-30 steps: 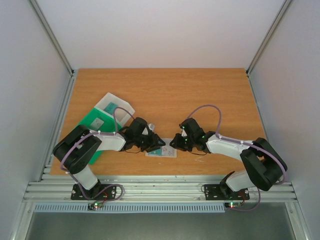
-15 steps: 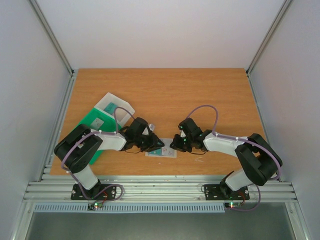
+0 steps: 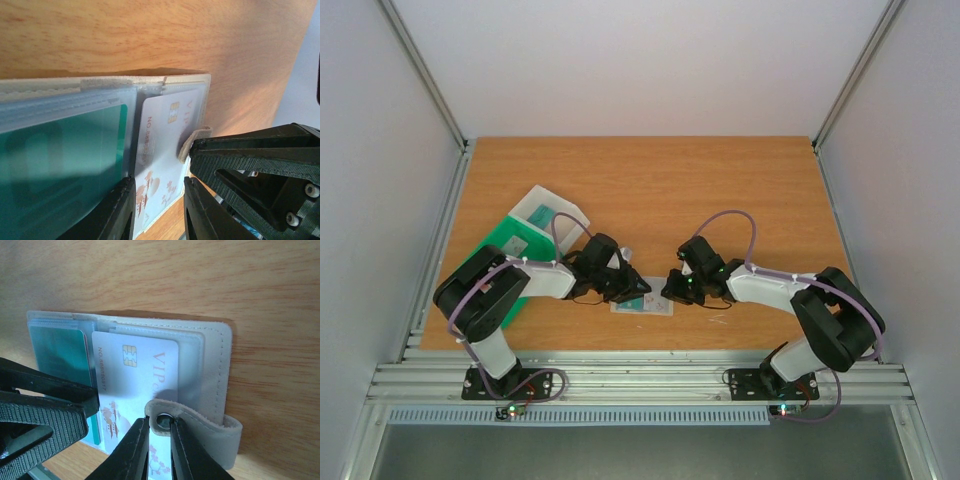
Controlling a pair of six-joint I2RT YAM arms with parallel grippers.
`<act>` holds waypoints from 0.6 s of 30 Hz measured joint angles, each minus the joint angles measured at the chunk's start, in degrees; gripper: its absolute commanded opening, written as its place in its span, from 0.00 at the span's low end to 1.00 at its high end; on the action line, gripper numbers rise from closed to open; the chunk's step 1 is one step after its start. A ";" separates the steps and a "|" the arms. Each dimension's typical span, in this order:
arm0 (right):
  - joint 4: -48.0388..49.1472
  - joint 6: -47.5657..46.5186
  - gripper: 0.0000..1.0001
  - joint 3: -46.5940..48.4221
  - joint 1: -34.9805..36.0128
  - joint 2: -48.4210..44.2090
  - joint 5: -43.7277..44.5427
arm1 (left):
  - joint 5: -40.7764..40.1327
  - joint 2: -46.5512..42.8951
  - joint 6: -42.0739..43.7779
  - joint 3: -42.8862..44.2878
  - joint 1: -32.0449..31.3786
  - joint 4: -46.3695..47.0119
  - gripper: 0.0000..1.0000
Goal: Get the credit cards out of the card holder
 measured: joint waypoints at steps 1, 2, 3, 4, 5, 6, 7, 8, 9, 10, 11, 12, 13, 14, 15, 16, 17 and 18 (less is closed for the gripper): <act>-0.48 -0.09 0.13 0.00 0.00 -0.39 -0.04 | -0.02 0.00 0.02 0.00 0.00 -0.04 0.29; -1.31 -0.13 0.13 0.00 0.00 -1.18 -0.15 | -0.02 0.00 0.02 0.07 0.00 -0.20 0.29; -2.01 -0.13 0.13 0.00 0.00 -2.08 -0.24 | -0.04 0.00 0.07 0.11 0.00 -0.31 0.29; -2.58 -0.15 0.13 0.00 0.00 -2.99 -0.37 | -0.04 0.00 0.13 0.15 0.00 -0.39 0.29; -2.97 -0.17 0.13 0.00 0.00 -3.78 -0.46 | -0.04 0.00 0.22 0.20 0.00 -0.52 0.29; -3.30 -0.20 0.13 0.04 0.00 -4.55 -0.66 | -0.11 -0.02 0.28 0.28 0.00 -0.76 0.30; -3.50 -0.20 0.13 0.15 0.04 -4.96 -0.81 | -0.15 -0.02 0.44 0.35 0.00 -0.92 0.30; -3.61 -0.22 0.13 0.31 0.11 -5.11 -1.05 | -0.22 -0.04 0.50 0.44 0.00 -1.22 0.30; -3.61 -0.22 0.13 0.35 0.11 -5.11 -1.14 | -0.33 -0.07 0.66 0.52 -0.02 -1.53 0.30; -3.58 -0.20 0.13 0.37 0.17 -5.05 -1.44 | -0.39 -0.11 0.83 0.66 -0.02 -1.81 0.30; -3.56 -0.20 0.13 0.37 0.22 -4.92 -1.81 | -0.46 -0.11 1.05 0.85 -0.02 -2.21 0.30; -3.52 -0.17 0.13 0.39 0.28 -4.66 -2.16 | -0.57 -0.11 1.20 0.96 -0.04 -2.43 0.30; -3.41 -0.17 0.13 0.42 0.33 -4.33 -2.49 | -0.61 -0.11 1.42 1.07 -0.04 -2.69 0.30; -3.32 -0.15 0.13 0.42 0.37 -3.91 -2.82 | -0.61 -0.11 1.55 1.18 -0.04 -2.95 0.30; -3.26 -0.13 0.13 0.44 0.48 -3.37 -3.06 | -0.70 -0.13 1.70 1.25 -0.04 -3.13 0.30; -3.26 -0.13 0.13 0.46 0.59 -2.93 -3.13 | -0.85 -0.13 1.86 1.29 -0.04 -3.34 0.30; -3.26 -0.13 0.13 0.48 0.72 -2.43 -3.15 | -1.01 -0.15 1.99 1.33 -0.04 -3.52 0.30; -3.26 -0.13 0.13 0.48 0.85 -2.01 -3.15 | -1.09 -0.22 2.16 1.44 -0.07 -3.85 0.30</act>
